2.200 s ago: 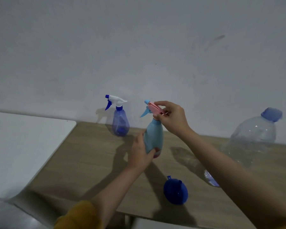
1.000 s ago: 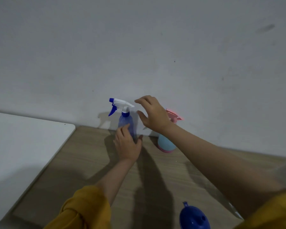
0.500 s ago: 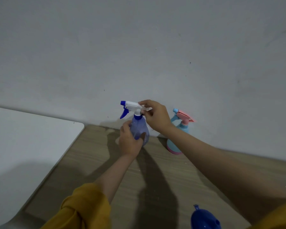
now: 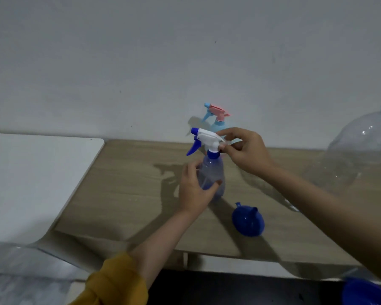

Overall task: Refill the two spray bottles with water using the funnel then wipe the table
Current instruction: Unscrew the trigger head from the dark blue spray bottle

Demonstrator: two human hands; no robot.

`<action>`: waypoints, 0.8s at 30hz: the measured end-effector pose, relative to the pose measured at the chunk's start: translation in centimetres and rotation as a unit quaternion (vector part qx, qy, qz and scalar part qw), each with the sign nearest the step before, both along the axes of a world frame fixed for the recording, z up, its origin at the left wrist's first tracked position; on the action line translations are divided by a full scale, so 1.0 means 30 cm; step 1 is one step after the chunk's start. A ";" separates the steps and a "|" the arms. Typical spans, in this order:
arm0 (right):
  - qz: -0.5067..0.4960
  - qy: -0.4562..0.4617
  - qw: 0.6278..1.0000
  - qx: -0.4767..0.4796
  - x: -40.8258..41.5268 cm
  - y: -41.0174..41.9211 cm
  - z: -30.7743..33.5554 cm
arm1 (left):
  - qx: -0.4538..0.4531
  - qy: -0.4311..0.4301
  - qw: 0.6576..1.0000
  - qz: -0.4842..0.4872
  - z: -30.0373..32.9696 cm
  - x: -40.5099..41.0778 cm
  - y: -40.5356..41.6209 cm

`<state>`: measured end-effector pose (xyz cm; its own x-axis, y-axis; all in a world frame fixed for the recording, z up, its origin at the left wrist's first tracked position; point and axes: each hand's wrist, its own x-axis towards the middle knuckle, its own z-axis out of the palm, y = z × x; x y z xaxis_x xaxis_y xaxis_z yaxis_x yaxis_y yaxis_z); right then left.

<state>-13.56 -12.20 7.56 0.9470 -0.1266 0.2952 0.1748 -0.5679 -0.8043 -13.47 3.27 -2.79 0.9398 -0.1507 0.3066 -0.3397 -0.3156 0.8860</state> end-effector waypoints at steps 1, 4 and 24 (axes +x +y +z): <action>-0.003 0.003 1.000 0.005 -0.030 -0.011 -0.018 | 0.006 0.007 1.000 -0.011 -0.006 -0.029 -0.007; -0.014 0.008 1.000 0.015 -0.102 -0.036 -0.056 | 0.029 0.025 0.999 -0.030 -0.008 -0.098 -0.027; -0.148 -0.062 0.970 0.184 -0.148 0.105 -0.225 | 0.056 0.027 0.998 -0.013 -0.004 -0.164 -0.050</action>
<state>-18.01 -9.05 0.79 0.8139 -0.5052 0.2868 0.1559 -0.2855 -0.9456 -18.38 1.76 -2.92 0.9499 -0.2059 0.2353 -0.3016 -0.4060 0.8627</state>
